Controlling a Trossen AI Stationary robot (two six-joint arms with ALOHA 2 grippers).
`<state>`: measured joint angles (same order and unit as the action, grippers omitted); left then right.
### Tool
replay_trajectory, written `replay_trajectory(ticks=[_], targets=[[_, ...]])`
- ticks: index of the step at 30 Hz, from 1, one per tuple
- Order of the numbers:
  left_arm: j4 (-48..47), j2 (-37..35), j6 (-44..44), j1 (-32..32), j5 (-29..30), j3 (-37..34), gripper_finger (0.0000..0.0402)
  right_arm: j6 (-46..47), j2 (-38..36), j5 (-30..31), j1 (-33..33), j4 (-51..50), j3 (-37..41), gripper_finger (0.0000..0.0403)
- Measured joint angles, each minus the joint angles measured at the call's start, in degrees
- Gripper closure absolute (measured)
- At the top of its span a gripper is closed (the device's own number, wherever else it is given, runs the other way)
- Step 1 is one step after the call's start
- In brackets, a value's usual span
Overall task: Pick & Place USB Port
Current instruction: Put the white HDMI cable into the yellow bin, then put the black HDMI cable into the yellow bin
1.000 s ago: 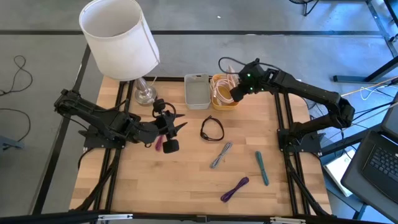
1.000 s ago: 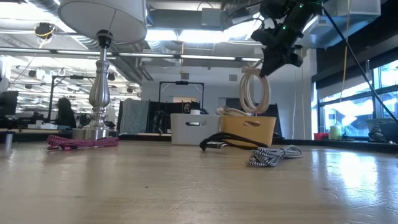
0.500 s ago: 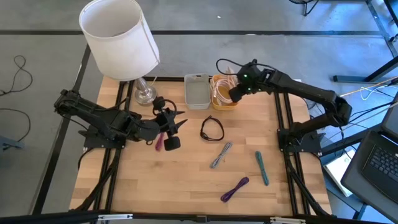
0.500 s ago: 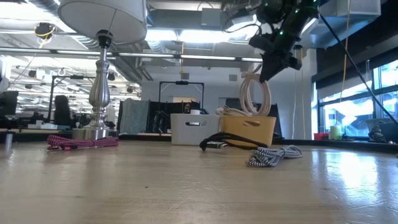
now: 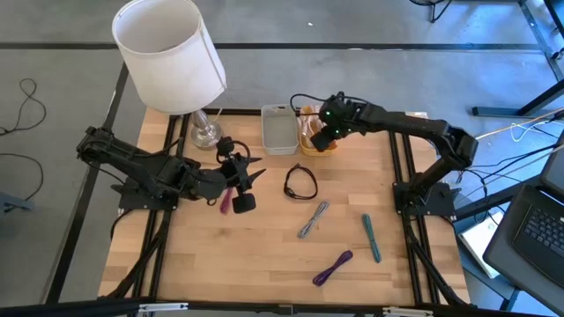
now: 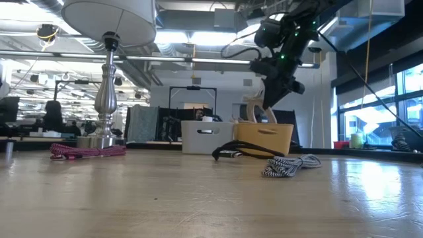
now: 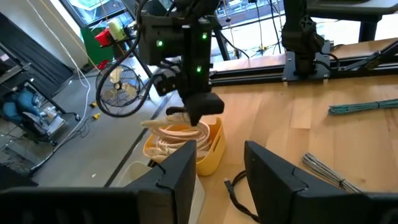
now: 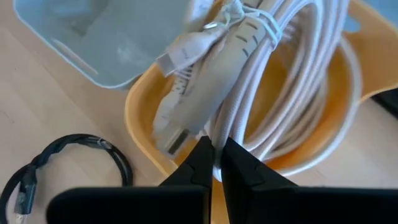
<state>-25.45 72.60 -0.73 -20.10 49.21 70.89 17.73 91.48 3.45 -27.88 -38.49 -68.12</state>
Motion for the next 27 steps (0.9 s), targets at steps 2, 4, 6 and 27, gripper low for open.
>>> replay_trajectory(ticks=[2, 4, 6, 27], targets=[[0.0, 0.0, 0.0, 0.0, 0.0, 0.0, 0.0274, -0.2, 0.7, -0.5, 0.0, 0.3, 0.0, 0.039], [0.0, 0.0, 0.0, 0.0, 0.0, 0.0, 0.0274, -0.2, 1.2, -1.0, 0.0, 0.6, 0.0, 0.039], [0.0, 0.0, 0.0, 0.0, 0.0, 0.0, 0.0274, -0.2, 1.6, -2.3, 0.0, 1.1, 0.0, 0.039], [-0.1, 0.0, 0.0, 0.0, 0.0, 0.0, 0.0274, -1.8, -3.7, -0.4, 1.7, 3.2, -1.5, 0.0197]])
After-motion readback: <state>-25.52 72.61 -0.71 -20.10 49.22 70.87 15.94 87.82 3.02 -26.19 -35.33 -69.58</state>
